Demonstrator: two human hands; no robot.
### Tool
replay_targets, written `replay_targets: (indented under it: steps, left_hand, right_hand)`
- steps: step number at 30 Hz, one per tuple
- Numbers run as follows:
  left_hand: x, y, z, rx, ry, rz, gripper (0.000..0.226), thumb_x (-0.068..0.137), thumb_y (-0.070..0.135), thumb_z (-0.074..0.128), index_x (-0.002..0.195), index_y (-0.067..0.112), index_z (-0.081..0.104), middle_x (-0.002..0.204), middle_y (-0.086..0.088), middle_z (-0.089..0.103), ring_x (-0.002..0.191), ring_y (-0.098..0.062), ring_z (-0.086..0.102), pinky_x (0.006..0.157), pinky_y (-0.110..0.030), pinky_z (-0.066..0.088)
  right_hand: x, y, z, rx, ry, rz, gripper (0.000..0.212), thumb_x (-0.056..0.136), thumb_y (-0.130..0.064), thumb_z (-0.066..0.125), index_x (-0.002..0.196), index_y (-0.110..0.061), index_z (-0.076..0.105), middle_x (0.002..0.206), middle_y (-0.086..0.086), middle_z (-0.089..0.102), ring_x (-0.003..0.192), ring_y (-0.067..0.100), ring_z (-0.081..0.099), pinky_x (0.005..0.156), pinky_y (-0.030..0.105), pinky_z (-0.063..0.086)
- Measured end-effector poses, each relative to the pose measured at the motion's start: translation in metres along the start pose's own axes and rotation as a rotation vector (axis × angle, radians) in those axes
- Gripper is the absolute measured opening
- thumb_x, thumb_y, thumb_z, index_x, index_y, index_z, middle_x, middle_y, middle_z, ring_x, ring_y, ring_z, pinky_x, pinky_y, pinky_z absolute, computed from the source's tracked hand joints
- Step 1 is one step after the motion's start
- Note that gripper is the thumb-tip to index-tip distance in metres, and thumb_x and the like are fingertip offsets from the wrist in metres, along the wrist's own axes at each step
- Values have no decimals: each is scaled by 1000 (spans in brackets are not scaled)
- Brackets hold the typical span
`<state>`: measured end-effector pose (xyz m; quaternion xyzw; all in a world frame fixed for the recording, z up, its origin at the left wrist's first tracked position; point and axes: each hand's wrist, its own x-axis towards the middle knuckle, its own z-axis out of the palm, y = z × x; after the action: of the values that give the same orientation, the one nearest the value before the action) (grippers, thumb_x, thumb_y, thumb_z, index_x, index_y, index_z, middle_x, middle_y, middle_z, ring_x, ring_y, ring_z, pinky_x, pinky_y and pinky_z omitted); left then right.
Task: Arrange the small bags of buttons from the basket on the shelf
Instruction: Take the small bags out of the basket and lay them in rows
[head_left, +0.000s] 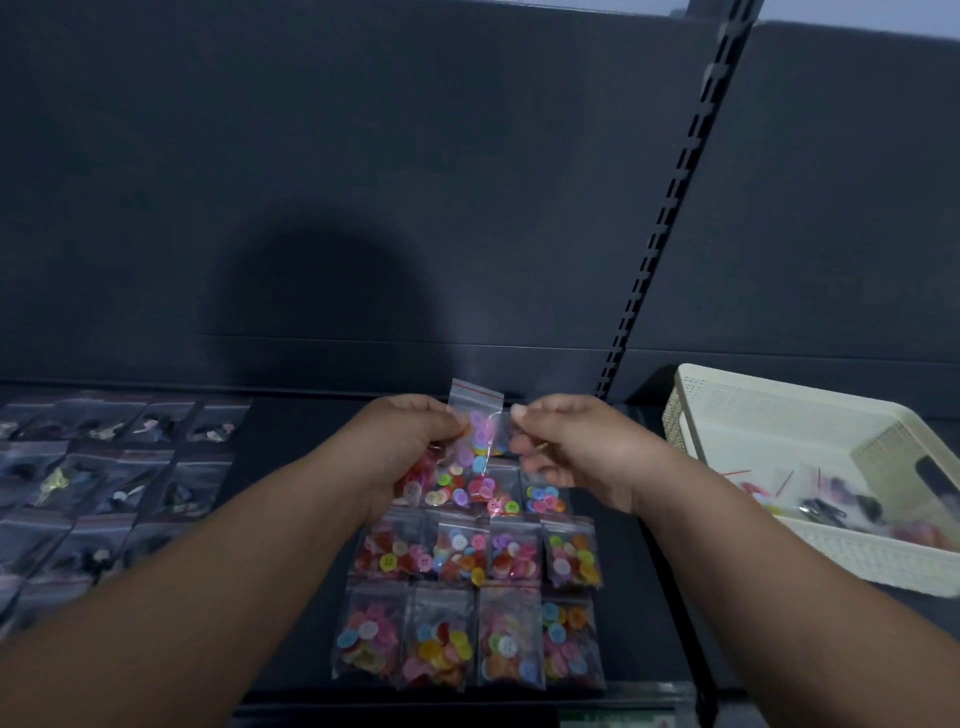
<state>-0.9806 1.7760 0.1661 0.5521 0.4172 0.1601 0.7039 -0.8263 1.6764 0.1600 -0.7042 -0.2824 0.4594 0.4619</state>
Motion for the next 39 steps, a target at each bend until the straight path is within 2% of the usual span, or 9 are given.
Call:
replay_targets:
  steps: [3,5,10,13,15,20,28,34,39]
  left_hand:
    - [1,0,13,9,-24,10,12,84,7,66,72,10,64,69,-12,67,61,-23,63,65,-35,55]
    - [1,-2,21,25,-36,16,13,84,6,66,72,10,64,71,-13,66,64,-24,60,65,-35,52]
    - [5,-12,26,371,36,114,8,88,11,61,82,10,65,65,-9,59,42,-14,48,39,-16,36]
    - [14,-21,22,682,72,217,15,87,13,59,75,17,66,69,1,65,58,-15,59,58,-25,51]
    - [16,-26,22,921,67,244,19,86,14,56,72,23,64,79,5,68,76,-15,64,72,-29,53]
    - [22,-34,27,1155,62,252,13,87,15,56,80,25,63,98,4,65,93,-15,61,81,-26,50]
    - [28,-41,38,1180,48,226,10,86,20,59,79,25,64,98,5,67,89,-13,61,71,-23,45]
    - [28,-41,43,1136,33,221,9,86,23,60,86,22,70,94,7,68,88,-11,62,77,-28,52]
    - [26,-36,40,1045,33,237,10,87,21,61,82,16,68,84,2,68,79,-14,64,72,-29,53]
  right_hand:
    - [-5,-3,0,65,-43,-33,5,88,-19,66,84,-17,62,71,-2,67,59,9,58,49,19,41]
    - [-6,-1,-2,69,-1,-46,13,86,-11,67,77,-18,61,64,-1,64,54,7,57,44,17,38]
    - [-2,14,-21,2,143,38,24,89,-7,60,68,-18,57,61,2,58,50,10,50,45,20,34]
    - [2,27,-33,-82,179,124,20,92,-7,55,74,-16,58,62,3,57,53,11,49,48,20,35]
    - [6,34,-35,-107,178,172,18,92,-6,53,77,-14,58,64,3,56,53,11,48,48,21,35]
    - [16,43,-36,-113,154,218,17,92,-6,54,77,-14,57,64,3,55,55,11,47,49,20,37]
    - [25,48,-36,-110,153,218,16,90,-4,59,77,-14,59,65,3,57,58,11,50,48,20,40]
    - [30,53,-34,-268,189,174,15,87,-3,61,77,-13,56,67,6,60,53,11,53,43,19,42]
    - [32,56,-35,-526,254,67,11,80,-10,65,73,-14,57,71,7,64,64,20,59,63,31,49]
